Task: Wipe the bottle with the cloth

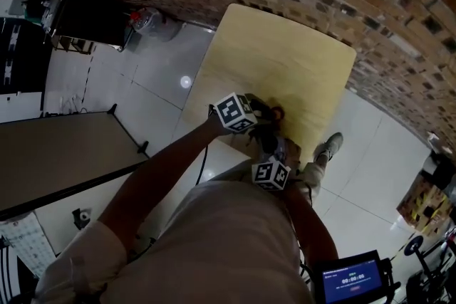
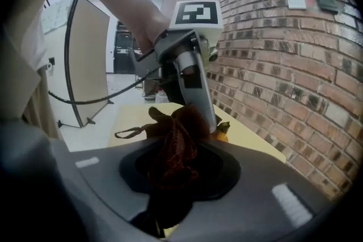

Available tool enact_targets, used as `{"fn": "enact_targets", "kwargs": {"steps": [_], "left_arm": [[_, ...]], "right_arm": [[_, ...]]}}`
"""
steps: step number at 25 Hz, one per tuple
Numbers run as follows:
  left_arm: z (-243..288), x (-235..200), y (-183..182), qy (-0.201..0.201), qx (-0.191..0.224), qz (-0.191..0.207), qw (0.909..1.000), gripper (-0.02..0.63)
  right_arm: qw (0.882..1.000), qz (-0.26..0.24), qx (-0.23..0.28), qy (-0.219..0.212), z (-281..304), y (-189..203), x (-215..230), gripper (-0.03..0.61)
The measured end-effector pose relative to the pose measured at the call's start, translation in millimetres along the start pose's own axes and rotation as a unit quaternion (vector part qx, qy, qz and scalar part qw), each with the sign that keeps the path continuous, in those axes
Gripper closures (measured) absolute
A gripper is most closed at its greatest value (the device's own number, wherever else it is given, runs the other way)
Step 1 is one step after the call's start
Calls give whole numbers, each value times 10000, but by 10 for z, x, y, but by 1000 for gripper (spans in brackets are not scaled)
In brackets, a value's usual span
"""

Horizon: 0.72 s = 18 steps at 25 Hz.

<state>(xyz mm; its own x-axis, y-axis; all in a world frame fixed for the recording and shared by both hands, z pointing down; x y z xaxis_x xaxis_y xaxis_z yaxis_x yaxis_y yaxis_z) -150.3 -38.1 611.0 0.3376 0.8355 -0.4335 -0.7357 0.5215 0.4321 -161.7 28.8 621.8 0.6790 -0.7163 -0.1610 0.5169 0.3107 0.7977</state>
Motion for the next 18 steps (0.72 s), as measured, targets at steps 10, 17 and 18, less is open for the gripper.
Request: {"fn": "enact_targets", "kwargs": {"steps": [10,17,18], "left_arm": [[1,-5,46,-358,249,-616,9971,440],[17,-10,74,-417,360,-830,9950,440],[19,-12,72,-418,371,-855,9948,440]], "right_arm": [[9998,-129,59,112,-12,43,-34,485],[9987,-400,-140,-299,19,125,-276,489],[9986,-288,-233,-379,45,162,-318,491]]}}
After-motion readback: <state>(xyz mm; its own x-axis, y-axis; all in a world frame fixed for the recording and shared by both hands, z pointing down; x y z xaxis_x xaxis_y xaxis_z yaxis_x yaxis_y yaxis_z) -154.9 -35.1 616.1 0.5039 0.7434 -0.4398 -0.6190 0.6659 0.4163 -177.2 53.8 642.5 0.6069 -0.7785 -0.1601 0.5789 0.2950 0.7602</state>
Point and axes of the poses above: the fingertips, and each gripper's own axes: z forward along the fingers, x to its right, y out of its underside, the point moved 2 cm from there along -z, backward along the fingers, and after that the axes turned 1 degree about -x, right-handed, at the moved point
